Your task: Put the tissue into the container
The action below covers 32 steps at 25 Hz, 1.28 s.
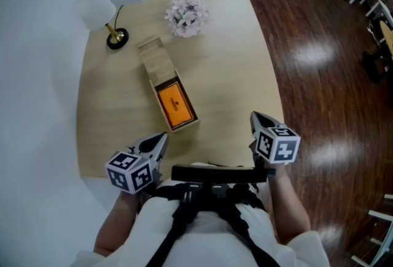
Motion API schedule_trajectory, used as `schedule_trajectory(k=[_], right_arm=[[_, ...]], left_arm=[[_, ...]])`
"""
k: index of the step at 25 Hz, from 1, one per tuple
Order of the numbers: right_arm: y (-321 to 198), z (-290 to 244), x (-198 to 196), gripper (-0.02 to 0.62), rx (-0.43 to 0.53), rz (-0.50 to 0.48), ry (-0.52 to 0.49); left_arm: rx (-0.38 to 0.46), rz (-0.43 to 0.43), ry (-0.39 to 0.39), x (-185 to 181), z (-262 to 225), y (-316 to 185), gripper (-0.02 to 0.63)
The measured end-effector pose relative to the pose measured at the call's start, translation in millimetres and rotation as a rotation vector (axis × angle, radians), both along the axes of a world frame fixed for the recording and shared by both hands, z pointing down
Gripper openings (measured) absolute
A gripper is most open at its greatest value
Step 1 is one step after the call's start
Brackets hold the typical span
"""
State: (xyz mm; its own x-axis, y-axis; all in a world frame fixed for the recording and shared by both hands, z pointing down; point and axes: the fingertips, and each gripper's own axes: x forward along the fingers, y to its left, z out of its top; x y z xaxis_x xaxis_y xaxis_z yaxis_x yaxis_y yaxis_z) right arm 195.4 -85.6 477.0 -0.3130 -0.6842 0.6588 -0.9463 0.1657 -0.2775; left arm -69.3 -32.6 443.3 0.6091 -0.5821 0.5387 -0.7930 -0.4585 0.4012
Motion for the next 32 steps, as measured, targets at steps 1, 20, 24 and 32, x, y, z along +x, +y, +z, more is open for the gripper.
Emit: schedule_trajectory(k=[1,20,24,32], right_arm=[[0,0,0,0.0,-0.001,-0.005,0.003],[4,2,-10,0.0,-0.013,-0.084,0.079],[1,1,-9,0.0,-0.007,-0.086,0.092],[4,6,-7,0.0,-0.017,-0.089,0.1]], left_arm=[[-0.001,-0.001,0.0,0,0,0,0.0],[-0.017,0.132,-0.036,26,6,15,0.0],[-0.015,0.145,-0.044,28,7,14,0.0],[-0.014,0.133,-0.036,27,7,13,0.0]])
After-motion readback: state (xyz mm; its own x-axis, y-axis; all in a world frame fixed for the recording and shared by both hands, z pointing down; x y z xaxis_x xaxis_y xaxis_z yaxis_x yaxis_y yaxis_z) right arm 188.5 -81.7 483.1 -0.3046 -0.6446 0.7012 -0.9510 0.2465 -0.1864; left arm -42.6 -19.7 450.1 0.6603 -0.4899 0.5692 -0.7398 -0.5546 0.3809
